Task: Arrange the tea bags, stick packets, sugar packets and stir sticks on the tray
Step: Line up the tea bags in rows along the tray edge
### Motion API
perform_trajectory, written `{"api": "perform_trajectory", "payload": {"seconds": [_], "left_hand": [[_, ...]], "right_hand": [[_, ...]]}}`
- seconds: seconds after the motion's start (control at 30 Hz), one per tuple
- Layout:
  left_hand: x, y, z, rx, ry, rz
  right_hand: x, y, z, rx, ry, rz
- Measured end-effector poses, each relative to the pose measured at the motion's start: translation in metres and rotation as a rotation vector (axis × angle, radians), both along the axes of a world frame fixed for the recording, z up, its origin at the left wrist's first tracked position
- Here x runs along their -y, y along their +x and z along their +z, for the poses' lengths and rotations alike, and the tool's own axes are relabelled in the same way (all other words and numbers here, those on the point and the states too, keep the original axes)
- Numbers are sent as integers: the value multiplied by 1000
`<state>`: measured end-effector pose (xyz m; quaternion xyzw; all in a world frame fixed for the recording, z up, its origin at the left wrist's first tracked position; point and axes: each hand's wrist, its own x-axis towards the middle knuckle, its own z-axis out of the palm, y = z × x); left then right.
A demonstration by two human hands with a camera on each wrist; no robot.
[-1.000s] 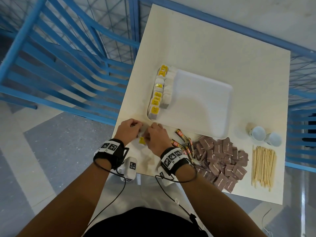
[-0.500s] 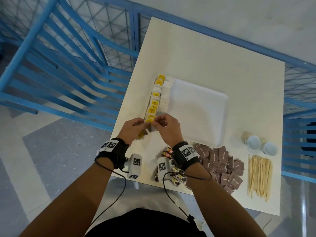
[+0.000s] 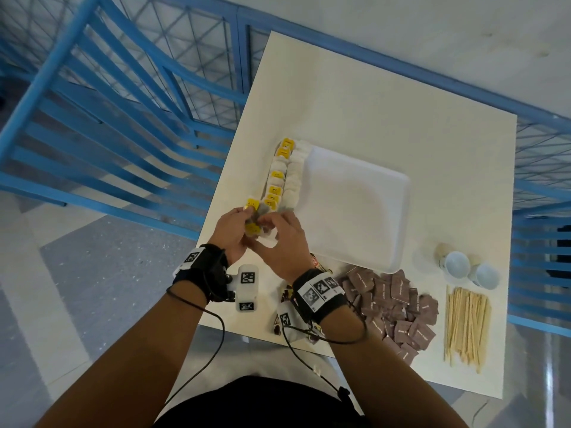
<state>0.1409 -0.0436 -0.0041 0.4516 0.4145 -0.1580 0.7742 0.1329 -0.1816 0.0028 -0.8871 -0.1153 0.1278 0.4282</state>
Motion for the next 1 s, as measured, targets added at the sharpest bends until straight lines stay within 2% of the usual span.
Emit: {"api": "perform_trajectory", "payload": {"seconds": [0.1,0.2,0.3,0.43,0.6,0.8,1.0], "left_hand": [[3,2,-1,-2,11,-49],[8,5,0,0,7,-22],[6,8,0,-22,54,25],[1,11,4,-36,92,57],[1,9,9,-7,105,-5],[0,2,10,-40,120,-124],[-2,-2,10,-60,144,-168]], "right_hand": [[-1,2,-1,102,-50,63],[-1,8,-2,109,-20,51],[4,15,3,52,56,-47],[15,26,12,-182,157,-175],[26,40,4,-238,206,-268],[39,51,-17,-288,131,-374],[38,51,-30,-321,13,-393]]}}
